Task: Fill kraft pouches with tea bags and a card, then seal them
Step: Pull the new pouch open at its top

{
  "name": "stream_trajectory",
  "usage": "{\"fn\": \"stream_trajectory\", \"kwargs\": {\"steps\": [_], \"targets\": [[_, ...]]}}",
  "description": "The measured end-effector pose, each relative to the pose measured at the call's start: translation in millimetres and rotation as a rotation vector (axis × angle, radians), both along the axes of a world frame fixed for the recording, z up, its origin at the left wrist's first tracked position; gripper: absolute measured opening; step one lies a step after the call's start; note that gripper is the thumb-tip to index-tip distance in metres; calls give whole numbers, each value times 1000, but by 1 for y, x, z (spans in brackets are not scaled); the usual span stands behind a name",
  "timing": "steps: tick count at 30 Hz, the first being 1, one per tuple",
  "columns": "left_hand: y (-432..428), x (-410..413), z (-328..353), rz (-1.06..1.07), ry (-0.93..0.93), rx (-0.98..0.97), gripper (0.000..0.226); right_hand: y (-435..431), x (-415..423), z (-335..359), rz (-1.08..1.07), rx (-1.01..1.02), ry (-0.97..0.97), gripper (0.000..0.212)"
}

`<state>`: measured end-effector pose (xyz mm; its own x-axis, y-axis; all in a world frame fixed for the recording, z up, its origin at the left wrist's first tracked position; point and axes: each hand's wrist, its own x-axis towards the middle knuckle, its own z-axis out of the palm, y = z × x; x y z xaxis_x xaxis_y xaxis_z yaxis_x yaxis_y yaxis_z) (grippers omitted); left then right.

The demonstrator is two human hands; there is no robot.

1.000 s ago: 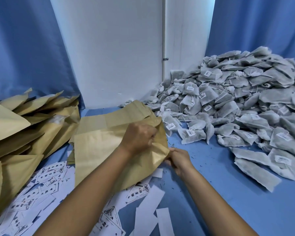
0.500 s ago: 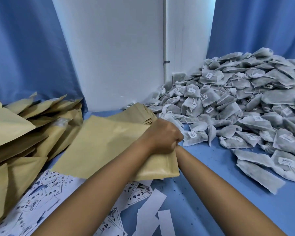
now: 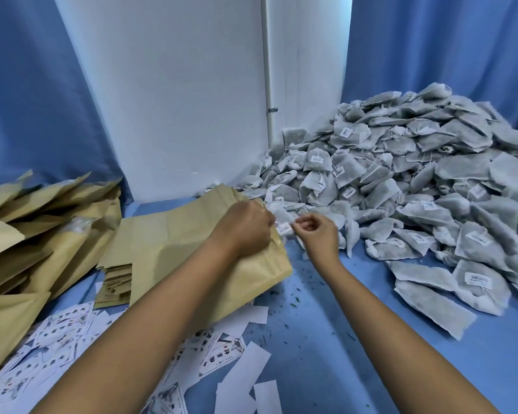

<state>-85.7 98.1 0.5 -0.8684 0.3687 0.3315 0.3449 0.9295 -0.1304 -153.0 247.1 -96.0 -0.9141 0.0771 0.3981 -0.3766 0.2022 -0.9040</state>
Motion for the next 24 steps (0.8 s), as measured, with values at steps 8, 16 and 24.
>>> {"fn": "stream_trajectory", "kwargs": {"steps": [8,16,24], "targets": [[27,-13,-31,-10,-59,159,19,70,-92,-44,-216,1003,-482,105],[36,-16,-52,41,-124,105,23,61,-86,-52,-213,758,-217,45],[14,-8,-45,-52,86,420,26,57,6,-20,882,-1004,-797,74]]}}
